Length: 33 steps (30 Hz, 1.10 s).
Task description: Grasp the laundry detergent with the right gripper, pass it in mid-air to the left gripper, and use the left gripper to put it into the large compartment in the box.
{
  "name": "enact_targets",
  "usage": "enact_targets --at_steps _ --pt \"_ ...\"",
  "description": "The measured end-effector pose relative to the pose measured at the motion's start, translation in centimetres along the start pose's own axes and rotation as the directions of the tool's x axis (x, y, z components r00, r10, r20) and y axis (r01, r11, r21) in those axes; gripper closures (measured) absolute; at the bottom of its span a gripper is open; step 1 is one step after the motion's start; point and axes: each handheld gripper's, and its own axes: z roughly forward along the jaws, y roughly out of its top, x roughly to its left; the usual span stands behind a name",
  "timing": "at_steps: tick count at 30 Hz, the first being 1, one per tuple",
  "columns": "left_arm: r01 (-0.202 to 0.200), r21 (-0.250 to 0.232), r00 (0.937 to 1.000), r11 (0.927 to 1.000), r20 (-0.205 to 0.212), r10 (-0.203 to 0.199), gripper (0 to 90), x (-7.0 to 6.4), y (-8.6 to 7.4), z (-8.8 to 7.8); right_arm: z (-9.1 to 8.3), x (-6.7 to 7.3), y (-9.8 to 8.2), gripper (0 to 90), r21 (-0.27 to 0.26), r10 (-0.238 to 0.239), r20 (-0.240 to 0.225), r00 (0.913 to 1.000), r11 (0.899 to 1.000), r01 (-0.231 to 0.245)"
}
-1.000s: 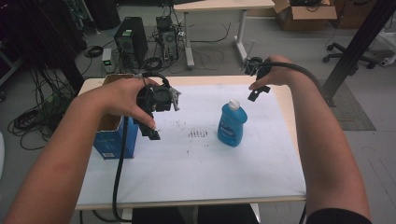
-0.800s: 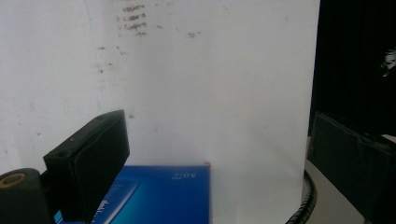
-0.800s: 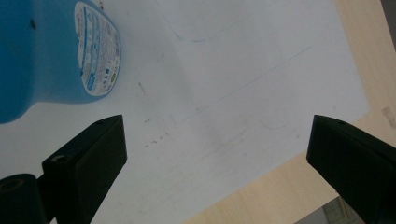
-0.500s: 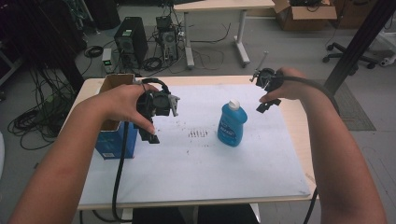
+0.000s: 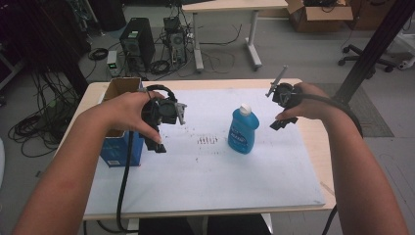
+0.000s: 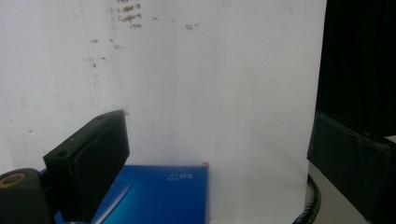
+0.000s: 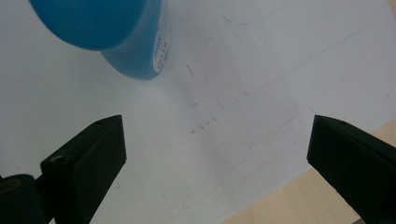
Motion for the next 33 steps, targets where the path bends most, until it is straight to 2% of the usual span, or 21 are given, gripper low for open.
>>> enact_targets --at_steps 7,15,18,24,28,31,33 --pt "0.007 0.012 1.0000 0.9999 0.005 -0.007 6.1 0.0 0.1 0.3 0.7 0.9 -0.7 4.6 -0.006 0.002 -0.014 0.9999 1.000 -0.002" --pt "0.021 0.019 0.9997 0.9996 0.009 -0.021 6.0 -0.1 -0.4 1.0 2.1 2.1 -1.4 4.4 -0.051 -0.002 -0.050 0.9988 0.999 -0.001" --pt "0.021 0.029 0.9998 0.9994 0.004 -0.022 6.4 -0.1 -0.5 1.2 2.8 2.6 -1.4 4.7 -0.082 -0.013 -0.046 0.9989 0.997 0.009" --pt "0.018 0.023 0.9998 0.9996 0.007 -0.018 6.2 -0.2 -0.5 1.2 4.4 3.4 -1.4 4.6 -0.085 -0.022 -0.058 0.9981 0.996 0.017" --pt "0.018 0.021 0.9998 0.9996 0.004 -0.018 6.1 -0.2 -0.6 1.1 4.8 3.6 -1.4 4.5 -0.096 -0.023 -0.059 0.9980 0.995 0.018" --pt "0.011 0.014 0.9999 0.9998 -0.002 -0.011 6.1 -0.2 -0.7 1.2 5.3 3.9 -1.7 4.2 -0.149 0.006 -0.075 0.9972 0.989 -0.017" --pt "0.013 0.014 0.9999 0.9998 -0.001 -0.012 6.1 -0.3 -0.7 1.2 5.6 4.0 -2.0 4.3 -0.161 0.015 -0.078 0.9968 0.987 -0.027"
